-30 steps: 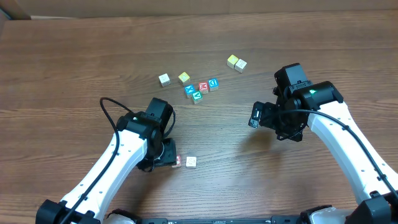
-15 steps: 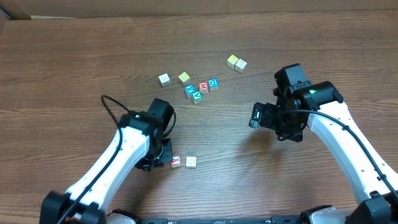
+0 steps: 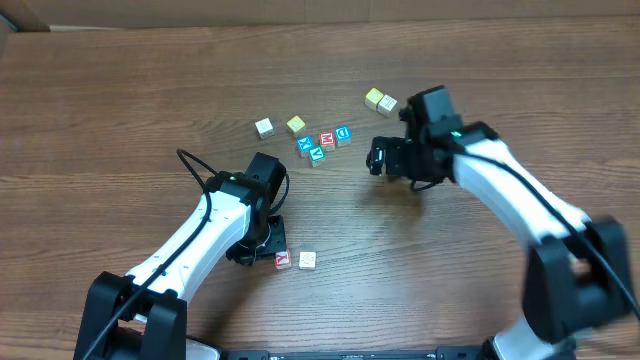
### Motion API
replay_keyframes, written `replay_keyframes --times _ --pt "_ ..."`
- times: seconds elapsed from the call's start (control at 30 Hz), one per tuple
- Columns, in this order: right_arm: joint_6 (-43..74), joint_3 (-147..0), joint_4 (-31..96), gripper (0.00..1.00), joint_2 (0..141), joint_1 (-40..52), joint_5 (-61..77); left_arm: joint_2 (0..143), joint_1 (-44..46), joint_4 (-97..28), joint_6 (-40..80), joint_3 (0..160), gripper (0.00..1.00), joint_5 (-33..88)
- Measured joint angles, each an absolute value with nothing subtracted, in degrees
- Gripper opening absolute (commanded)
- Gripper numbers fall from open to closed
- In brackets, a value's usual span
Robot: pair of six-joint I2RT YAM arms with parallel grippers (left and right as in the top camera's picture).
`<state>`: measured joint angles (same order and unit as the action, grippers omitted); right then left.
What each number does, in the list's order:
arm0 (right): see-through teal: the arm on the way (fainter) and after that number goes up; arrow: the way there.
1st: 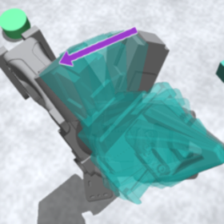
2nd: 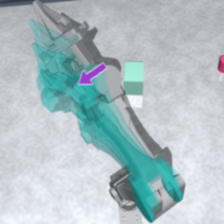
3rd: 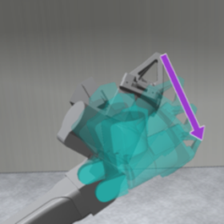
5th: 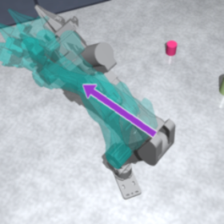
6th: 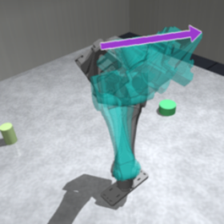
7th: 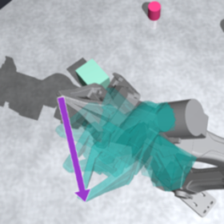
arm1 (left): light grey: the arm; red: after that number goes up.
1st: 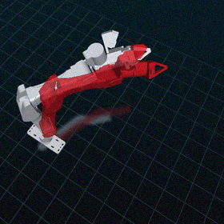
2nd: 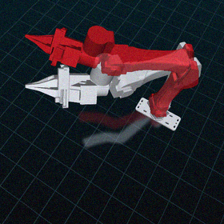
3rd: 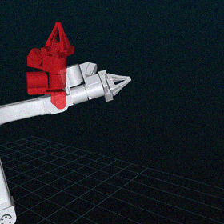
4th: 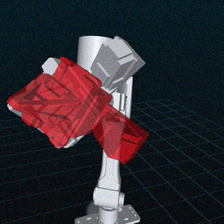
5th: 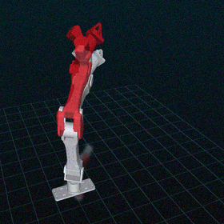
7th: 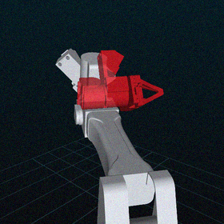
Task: Flip 3 blocks
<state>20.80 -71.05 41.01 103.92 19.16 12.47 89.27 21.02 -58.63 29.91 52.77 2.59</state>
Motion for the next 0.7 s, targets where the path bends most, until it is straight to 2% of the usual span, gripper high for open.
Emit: replay_keyframes --times 0.2,0.37,0.7 --pt "21.82 -81.28 45.60 1.00 116.05 19.57 12.67 89.27 21.02 -58.28 29.91 52.82 0.22 3.29" --pt "18.87 -89.38 44.73 1.00 117.49 21.54 12.62 89.27 21.02 -57.34 29.89 52.84 0.24 3.64" --pt "8.64 -91.11 40.12 0.86 119.26 23.29 12.58 89.27 21.02 -57.14 29.89 52.84 0.26 3.90"
